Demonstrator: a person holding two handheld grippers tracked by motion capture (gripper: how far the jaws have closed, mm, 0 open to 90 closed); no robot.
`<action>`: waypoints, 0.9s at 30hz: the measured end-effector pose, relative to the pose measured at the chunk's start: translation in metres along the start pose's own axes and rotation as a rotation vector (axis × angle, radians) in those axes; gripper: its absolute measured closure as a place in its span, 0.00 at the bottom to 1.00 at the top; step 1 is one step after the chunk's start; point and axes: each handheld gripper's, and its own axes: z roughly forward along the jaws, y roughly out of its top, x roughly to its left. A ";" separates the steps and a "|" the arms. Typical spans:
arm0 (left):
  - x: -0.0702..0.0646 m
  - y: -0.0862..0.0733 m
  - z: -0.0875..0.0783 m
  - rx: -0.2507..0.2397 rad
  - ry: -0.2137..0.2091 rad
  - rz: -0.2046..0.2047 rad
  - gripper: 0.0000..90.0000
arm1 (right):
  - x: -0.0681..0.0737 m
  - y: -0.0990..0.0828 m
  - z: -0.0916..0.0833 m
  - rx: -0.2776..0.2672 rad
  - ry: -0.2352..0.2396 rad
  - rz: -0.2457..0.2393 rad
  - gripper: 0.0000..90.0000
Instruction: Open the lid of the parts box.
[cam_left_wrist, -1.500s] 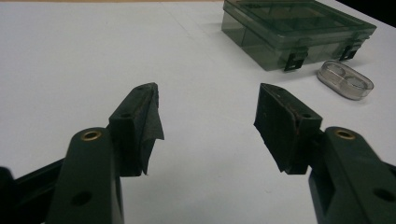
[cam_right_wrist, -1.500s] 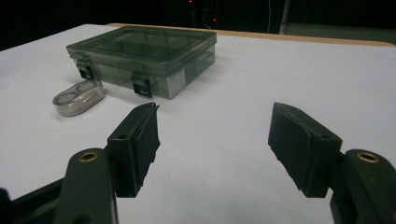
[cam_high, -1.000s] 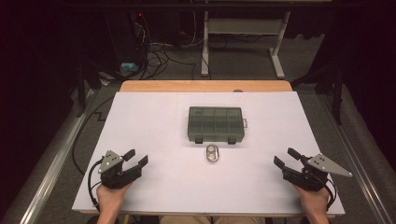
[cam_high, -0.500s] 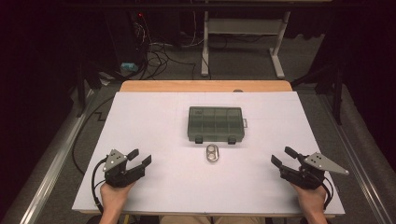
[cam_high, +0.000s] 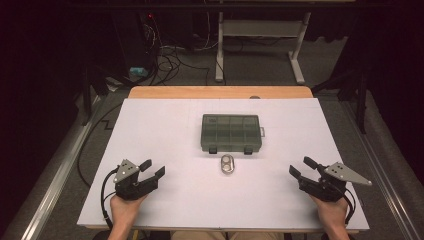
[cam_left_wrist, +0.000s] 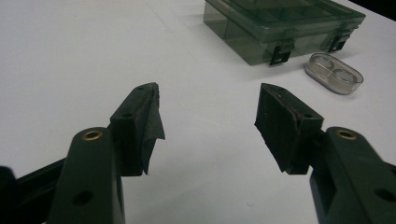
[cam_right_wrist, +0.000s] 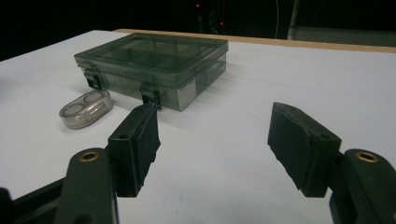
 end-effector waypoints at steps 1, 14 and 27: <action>0.000 0.000 0.000 -0.001 -0.004 0.000 0.45 | 0.000 0.000 0.000 -0.002 0.001 0.000 0.38; -0.006 0.003 0.006 -0.003 -0.023 0.004 0.45 | 0.006 0.003 0.011 -0.008 0.030 0.002 0.38; -0.010 0.005 0.012 -0.001 -0.044 0.008 0.45 | 0.006 0.003 0.014 -0.003 0.038 0.003 0.38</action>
